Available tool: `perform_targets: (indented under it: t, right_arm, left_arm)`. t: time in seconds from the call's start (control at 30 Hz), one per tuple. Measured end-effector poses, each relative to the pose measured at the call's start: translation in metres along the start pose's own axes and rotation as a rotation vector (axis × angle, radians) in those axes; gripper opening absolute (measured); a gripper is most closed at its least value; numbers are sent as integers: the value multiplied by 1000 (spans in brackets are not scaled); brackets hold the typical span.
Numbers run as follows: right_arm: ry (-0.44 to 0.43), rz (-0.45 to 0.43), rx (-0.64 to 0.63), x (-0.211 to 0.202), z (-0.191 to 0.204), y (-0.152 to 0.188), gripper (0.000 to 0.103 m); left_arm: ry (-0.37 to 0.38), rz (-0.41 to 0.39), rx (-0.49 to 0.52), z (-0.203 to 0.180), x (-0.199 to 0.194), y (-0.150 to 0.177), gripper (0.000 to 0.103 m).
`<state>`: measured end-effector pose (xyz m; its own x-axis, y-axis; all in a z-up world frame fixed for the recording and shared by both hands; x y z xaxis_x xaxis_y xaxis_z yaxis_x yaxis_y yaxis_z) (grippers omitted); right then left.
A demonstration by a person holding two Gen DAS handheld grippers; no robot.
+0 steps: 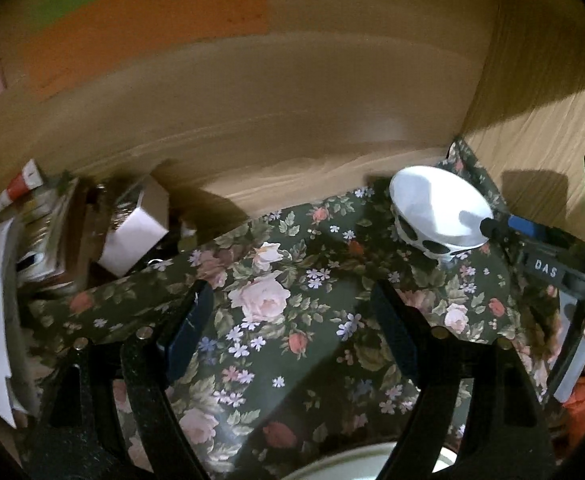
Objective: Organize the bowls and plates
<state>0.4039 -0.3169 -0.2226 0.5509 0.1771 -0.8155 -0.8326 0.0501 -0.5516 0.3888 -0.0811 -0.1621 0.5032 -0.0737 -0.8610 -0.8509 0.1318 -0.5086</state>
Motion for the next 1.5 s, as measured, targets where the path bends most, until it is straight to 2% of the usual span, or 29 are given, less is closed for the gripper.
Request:
perform_targets:
  t: [0.13, 0.2, 0.37, 0.43, 0.6, 0.87, 0.97, 1.13, 1.23, 1.37, 1.5]
  right_arm:
    - [-5, 34, 32, 17, -10, -2, 64]
    - [-12, 43, 43, 22, -13, -2, 60]
    - [-66, 86, 57, 35, -17, -7, 41]
    - [-69, 98, 52, 38, -16, -8, 38]
    - [-58, 100, -4, 41, -6, -9, 33]
    - [-117, 137, -164, 34, 33, 16, 24]
    - [-168, 157, -203, 26, 49, 29, 21]
    - [-206, 185, -243, 17, 65, 45, 20]
    - [-213, 190, -214, 14, 64, 45, 20]
    - [-244, 183, -135, 12, 52, 40, 31]
    - [-242, 180, -119, 17, 53, 42, 31]
  left_arm:
    - [-5, 23, 18, -1, 15, -7, 81]
    - [-1, 36, 26, -4, 21, -11, 81]
    - [17, 43, 37, -10, 31, -15, 81]
    - [24, 46, 42, -12, 34, -16, 81]
    - [57, 38, 52, -19, 37, -15, 81]
    - [76, 64, 61, -30, 45, -12, 81]
    - [75, 95, 47, -28, 53, -9, 81]
    - [69, 144, 22, -23, 65, 0, 81]
    - [58, 165, 24, -23, 69, 5, 77]
    - [63, 203, 33, -23, 75, 12, 64]
    - [70, 229, 39, -25, 80, 17, 52]
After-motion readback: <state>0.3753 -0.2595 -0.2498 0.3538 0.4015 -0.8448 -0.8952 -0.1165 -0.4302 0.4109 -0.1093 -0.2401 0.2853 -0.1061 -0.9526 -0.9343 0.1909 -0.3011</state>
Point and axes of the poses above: each gripper's, at about its wrist camera, not at the fingertips, and x roughly the way its jaws point, z to its left, y to its underside, the point moved 5 cm from there along x, roughly the way its jaws point, and after that the axes turned 10 degrees about z, right-handed, at the moved point
